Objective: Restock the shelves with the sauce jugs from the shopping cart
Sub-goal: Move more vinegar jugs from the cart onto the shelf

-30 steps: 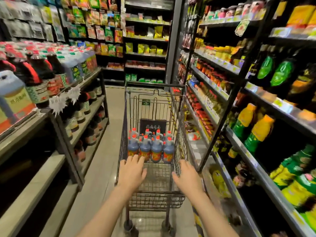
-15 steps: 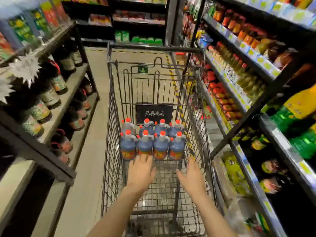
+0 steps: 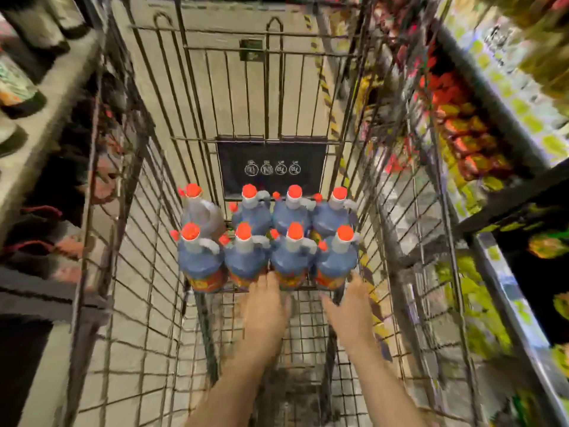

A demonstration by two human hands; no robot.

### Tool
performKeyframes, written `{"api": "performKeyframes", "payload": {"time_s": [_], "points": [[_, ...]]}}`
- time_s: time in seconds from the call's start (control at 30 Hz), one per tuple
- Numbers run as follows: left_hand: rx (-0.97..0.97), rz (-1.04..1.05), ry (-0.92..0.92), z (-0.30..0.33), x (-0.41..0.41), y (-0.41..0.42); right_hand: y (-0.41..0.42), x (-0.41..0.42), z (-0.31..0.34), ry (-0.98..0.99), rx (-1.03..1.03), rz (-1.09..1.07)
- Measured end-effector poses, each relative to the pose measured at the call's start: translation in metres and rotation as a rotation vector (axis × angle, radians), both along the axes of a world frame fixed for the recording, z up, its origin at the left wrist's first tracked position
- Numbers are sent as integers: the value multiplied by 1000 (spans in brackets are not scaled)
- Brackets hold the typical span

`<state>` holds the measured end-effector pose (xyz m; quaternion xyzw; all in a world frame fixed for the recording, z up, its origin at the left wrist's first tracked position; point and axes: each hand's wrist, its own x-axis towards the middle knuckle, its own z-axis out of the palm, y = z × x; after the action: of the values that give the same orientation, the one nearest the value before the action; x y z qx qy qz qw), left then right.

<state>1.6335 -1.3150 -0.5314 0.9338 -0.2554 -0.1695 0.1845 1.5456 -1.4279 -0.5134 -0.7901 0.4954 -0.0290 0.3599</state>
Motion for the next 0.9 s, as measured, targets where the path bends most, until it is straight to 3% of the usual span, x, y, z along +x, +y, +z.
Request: {"api": "performKeyframes", "payload": {"time_s": [0.1, 0.2, 0.3, 0.57, 0.7, 0.9], "points": [[-258, 160, 101, -35, -3, -11, -12, 3, -20, -54, 50, -62], [-520, 388, 207, -48, -8, -27, -22, 5, -32, -233, 177, -104], [-660, 449, 159, -60, -11, -39, -29, 10, -54, -341, 237, -106], [-708, 478, 66, -71, -16, -40, -37, 19, -97, -424, 123, -252], [-667, 436, 34, -76, -14, -33, -31, 15, -95, -352, 57, -303], [-764, 307, 292, -78, -3, -38, -18, 5, -89, -338, 4, -294]]}}
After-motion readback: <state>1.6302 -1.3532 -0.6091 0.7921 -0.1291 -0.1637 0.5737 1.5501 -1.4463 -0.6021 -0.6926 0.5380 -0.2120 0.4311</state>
